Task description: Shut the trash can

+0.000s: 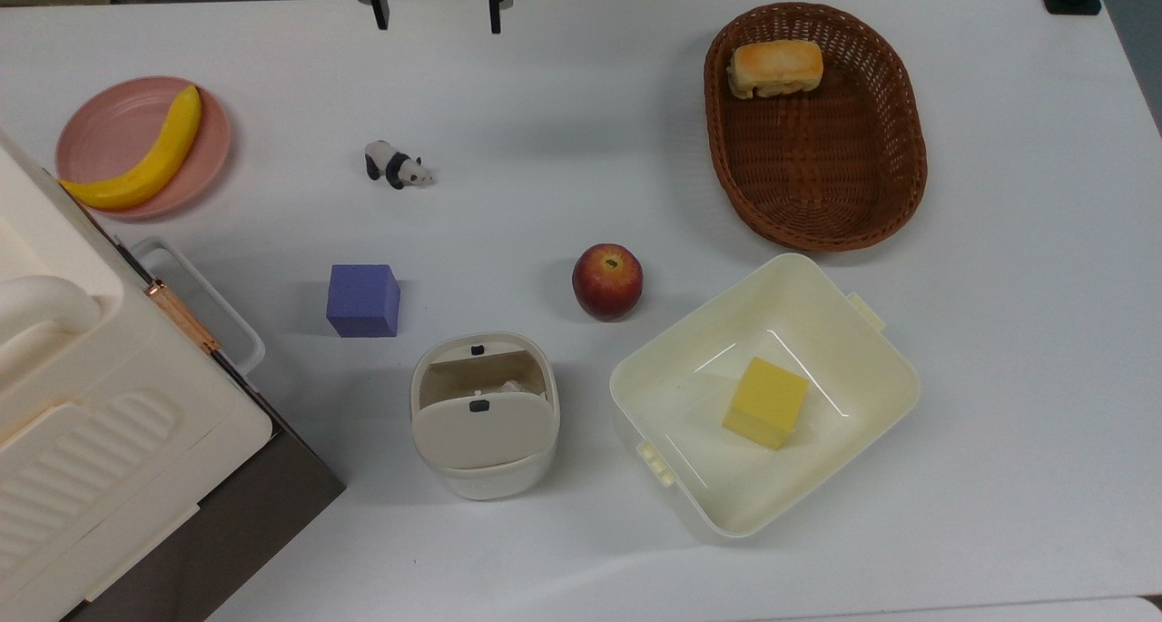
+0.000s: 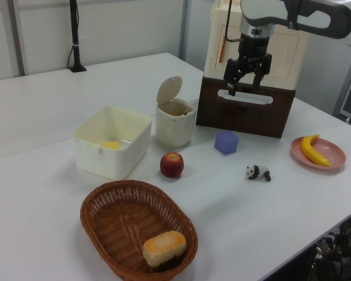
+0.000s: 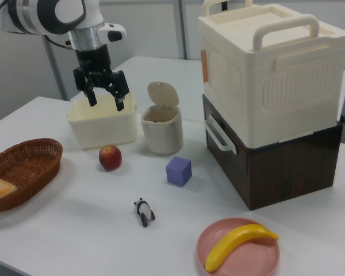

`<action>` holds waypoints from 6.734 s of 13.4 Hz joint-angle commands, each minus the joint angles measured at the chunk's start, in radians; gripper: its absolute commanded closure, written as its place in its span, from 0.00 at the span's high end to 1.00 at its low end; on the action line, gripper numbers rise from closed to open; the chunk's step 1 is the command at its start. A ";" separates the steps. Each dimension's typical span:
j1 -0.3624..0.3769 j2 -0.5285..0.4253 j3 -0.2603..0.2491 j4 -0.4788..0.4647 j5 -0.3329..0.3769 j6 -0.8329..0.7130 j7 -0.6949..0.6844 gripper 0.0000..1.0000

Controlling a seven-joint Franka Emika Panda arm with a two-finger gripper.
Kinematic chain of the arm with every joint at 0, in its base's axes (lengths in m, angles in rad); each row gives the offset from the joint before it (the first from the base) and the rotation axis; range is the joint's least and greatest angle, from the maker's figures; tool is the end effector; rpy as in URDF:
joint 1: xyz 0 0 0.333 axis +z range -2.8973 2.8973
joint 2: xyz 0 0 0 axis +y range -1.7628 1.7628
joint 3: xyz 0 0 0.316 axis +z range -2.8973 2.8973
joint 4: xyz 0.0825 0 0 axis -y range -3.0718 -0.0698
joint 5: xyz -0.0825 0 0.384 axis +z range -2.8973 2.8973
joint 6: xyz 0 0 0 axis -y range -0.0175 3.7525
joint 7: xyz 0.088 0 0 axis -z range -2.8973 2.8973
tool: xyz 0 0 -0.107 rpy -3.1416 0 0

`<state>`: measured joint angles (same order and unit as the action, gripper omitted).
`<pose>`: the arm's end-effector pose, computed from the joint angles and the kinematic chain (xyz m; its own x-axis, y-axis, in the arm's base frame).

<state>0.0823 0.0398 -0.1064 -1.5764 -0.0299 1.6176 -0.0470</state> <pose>0.5702 -0.0156 0.6038 0.9997 0.0244 0.0000 0.0243 -0.9991 0.0341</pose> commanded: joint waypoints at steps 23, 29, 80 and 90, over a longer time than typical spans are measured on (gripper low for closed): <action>-0.006 0.021 0.001 -0.011 0.025 0.163 0.032 0.00; -0.018 0.135 0.028 0.068 0.044 0.447 0.027 0.00; -0.056 0.462 0.102 0.095 -0.130 1.124 0.009 0.00; -0.062 0.351 0.100 -0.040 -0.128 1.124 -0.030 0.00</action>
<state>0.0269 0.4756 -0.0115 -1.5129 -0.1444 2.7236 -0.0565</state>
